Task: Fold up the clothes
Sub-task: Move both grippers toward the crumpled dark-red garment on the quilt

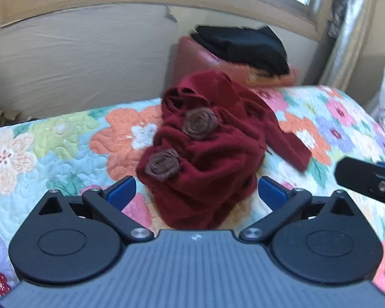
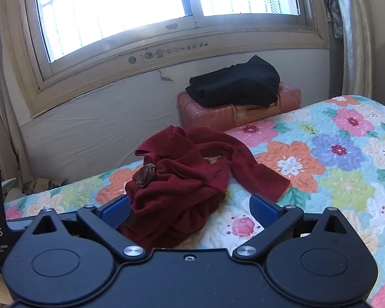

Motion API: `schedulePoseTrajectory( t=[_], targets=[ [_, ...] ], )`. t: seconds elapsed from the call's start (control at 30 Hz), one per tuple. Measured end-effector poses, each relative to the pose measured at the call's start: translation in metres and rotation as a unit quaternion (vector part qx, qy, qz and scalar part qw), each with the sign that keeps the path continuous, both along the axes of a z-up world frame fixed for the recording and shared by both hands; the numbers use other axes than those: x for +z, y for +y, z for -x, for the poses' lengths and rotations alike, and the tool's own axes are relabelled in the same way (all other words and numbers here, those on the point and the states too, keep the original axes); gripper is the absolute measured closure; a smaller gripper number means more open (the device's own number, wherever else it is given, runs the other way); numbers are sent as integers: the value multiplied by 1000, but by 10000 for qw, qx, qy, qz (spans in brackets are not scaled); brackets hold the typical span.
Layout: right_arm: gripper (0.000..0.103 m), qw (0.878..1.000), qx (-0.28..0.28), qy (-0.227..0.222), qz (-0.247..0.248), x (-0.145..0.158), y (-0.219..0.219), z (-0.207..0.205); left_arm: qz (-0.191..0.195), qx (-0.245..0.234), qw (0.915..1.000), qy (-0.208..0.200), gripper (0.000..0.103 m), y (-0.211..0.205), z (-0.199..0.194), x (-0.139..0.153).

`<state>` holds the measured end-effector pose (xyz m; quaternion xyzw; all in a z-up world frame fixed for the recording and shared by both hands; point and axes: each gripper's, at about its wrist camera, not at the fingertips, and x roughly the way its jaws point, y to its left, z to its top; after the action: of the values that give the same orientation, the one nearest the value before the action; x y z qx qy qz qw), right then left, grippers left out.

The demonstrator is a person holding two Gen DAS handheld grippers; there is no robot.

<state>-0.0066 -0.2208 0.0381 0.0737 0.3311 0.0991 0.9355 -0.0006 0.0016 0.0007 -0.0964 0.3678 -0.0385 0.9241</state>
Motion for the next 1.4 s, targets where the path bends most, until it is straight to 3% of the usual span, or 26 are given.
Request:
schedulePoseTrajectory(
  t=[0.13, 0.2, 0.3, 0.53, 0.87, 1.17, 1.3, 1.4],
  targets=[
    [2, 9998, 0, 9, -185, 2, -2, -5, 396, 107, 9991, 70, 0, 5, 2, 7],
    [2, 9990, 7, -439, -109, 5, 2, 11, 529, 80, 9980, 347, 0, 10, -12, 0],
    [2, 9986, 10, -429, -297, 8, 0, 12, 331, 19, 9993, 150, 0, 2, -1, 0],
    [2, 9991, 62, -260, -335, 10, 5, 13, 319, -109, 9980, 543, 0, 1, -6, -4],
    [2, 9993, 46, -179, -332, 8, 4, 13, 62, -140, 9990, 428, 0, -2, -2, -1],
    [2, 9980, -37, 6, -631, -3, -1, 5, -120, -304, 9982, 512, 0, -13, -5, -9],
    [2, 9981, -32, -18, -612, -5, 1, 4, -381, -181, 9980, 479, 0, -14, -7, -10],
    [2, 9979, -60, 6, -644, -8, 0, 1, -196, 73, 9995, 221, 0, -3, -16, -14]
  ],
)
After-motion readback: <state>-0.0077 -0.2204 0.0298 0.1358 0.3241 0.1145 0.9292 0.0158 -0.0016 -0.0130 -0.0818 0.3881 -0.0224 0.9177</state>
